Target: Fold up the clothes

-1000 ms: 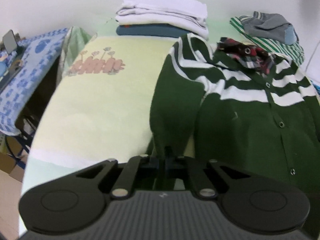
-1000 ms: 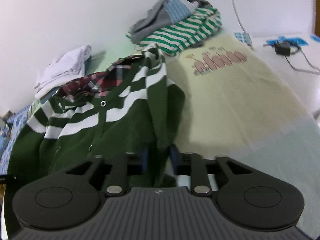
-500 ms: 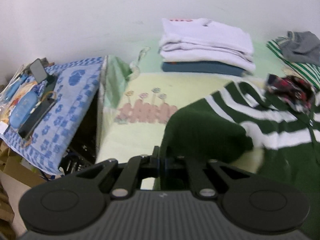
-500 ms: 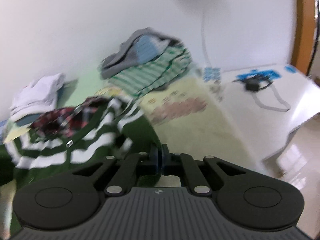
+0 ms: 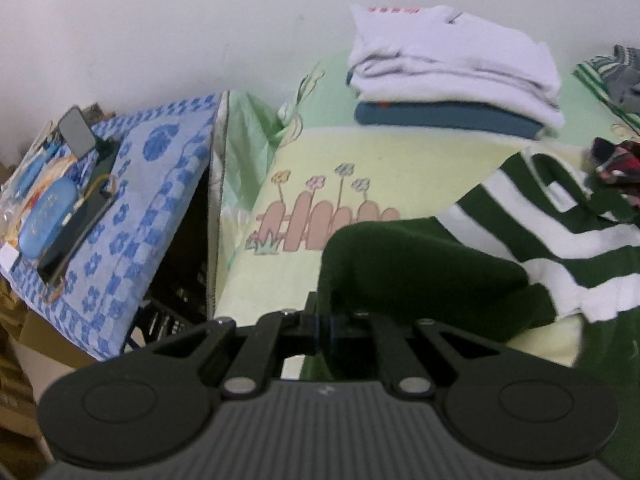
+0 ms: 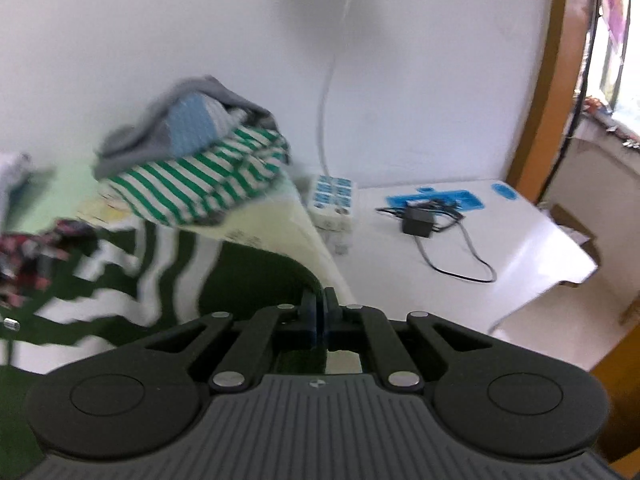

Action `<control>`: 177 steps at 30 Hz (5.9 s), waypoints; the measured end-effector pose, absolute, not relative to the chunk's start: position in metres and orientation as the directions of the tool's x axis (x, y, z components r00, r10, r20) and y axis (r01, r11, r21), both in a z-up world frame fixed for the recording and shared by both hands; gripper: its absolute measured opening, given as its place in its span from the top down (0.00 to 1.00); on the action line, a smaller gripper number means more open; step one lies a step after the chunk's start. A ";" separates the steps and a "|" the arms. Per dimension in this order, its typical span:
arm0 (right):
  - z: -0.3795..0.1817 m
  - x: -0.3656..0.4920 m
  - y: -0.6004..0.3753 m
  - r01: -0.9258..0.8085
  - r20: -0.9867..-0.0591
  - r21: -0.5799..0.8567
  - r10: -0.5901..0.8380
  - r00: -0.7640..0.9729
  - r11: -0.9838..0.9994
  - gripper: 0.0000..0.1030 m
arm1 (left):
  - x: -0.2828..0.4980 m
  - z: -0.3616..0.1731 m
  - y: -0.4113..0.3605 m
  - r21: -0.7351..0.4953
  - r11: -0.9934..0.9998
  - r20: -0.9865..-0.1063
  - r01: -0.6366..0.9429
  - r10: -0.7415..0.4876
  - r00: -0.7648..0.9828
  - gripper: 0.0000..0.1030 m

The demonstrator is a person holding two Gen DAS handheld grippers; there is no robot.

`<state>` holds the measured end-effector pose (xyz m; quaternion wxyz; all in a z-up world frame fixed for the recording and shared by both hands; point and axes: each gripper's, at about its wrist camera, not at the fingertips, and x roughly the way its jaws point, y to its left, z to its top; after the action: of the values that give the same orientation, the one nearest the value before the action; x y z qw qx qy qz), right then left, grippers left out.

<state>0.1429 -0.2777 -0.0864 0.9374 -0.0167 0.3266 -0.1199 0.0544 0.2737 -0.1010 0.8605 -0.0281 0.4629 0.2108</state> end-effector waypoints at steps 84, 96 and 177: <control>-0.081 -0.082 -0.186 -0.340 -0.864 0.277 0.388 0.322 0.899 0.94 | -0.160 -0.101 0.092 -0.267 0.945 -0.847 0.190 -0.324 0.422 0.95; -0.096 -0.075 -0.264 -0.015 -0.819 0.336 0.300 0.489 0.942 0.67 | -0.155 -0.078 0.107 -0.175 0.956 -0.825 0.236 -0.273 0.494 0.91; -0.129 0.120 -0.236 -0.138 -0.707 0.204 0.244 0.664 0.969 0.73 | -0.046 -0.124 0.104 -0.151 0.971 -0.852 -0.185 -0.033 0.523 0.34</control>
<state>0.1197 -0.2361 -0.1285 0.9098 0.0666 0.3961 0.1050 -0.0458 0.1035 -0.1236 0.8653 -0.1118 0.4866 0.0440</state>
